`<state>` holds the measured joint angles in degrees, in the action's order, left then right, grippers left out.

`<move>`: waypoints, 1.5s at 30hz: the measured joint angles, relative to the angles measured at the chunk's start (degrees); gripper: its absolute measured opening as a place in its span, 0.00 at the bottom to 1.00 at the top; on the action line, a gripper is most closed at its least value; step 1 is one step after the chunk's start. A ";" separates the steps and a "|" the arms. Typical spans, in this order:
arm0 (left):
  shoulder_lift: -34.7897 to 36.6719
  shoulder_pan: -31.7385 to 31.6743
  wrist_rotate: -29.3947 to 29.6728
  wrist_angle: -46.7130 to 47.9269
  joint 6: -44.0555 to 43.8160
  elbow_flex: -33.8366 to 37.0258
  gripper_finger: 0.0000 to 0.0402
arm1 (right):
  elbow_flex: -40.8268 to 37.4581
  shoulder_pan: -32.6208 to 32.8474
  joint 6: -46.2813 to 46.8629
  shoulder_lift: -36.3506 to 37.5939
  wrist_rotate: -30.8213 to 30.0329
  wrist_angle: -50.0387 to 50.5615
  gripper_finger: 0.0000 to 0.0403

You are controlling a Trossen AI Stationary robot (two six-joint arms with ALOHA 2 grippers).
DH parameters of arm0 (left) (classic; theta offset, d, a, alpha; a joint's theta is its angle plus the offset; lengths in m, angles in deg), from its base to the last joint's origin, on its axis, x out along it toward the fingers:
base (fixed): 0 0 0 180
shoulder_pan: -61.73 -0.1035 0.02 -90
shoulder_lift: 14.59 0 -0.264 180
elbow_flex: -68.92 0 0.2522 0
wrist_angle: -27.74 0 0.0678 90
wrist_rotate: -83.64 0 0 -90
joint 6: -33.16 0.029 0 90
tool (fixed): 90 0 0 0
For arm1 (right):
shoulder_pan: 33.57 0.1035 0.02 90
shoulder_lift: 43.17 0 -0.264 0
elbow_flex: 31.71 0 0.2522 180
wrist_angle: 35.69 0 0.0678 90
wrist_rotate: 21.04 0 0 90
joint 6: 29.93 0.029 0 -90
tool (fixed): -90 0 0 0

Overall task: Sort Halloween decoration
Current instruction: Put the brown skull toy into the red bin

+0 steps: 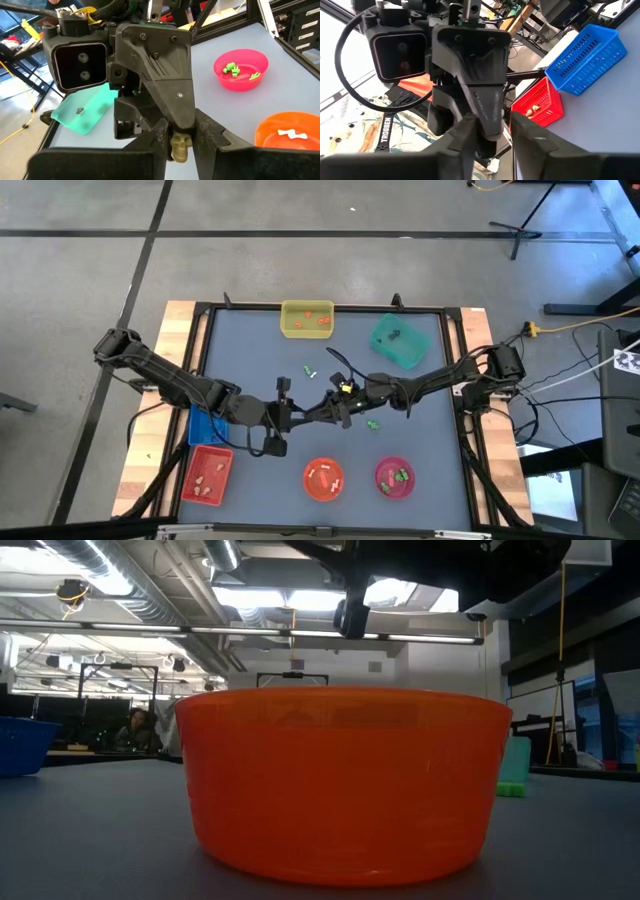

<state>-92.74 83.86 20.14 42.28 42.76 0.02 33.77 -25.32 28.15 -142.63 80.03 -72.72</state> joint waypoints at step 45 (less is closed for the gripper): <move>0.20 31.63 -34.60 43.96 -89.92 0.00 0.12 | 0.00 -4.15 -3.06 0.07 10.01 4.73 0.46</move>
<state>-92.54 115.49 -14.46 86.24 -47.16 0.02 33.77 -29.47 25.10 -142.56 90.04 -68.00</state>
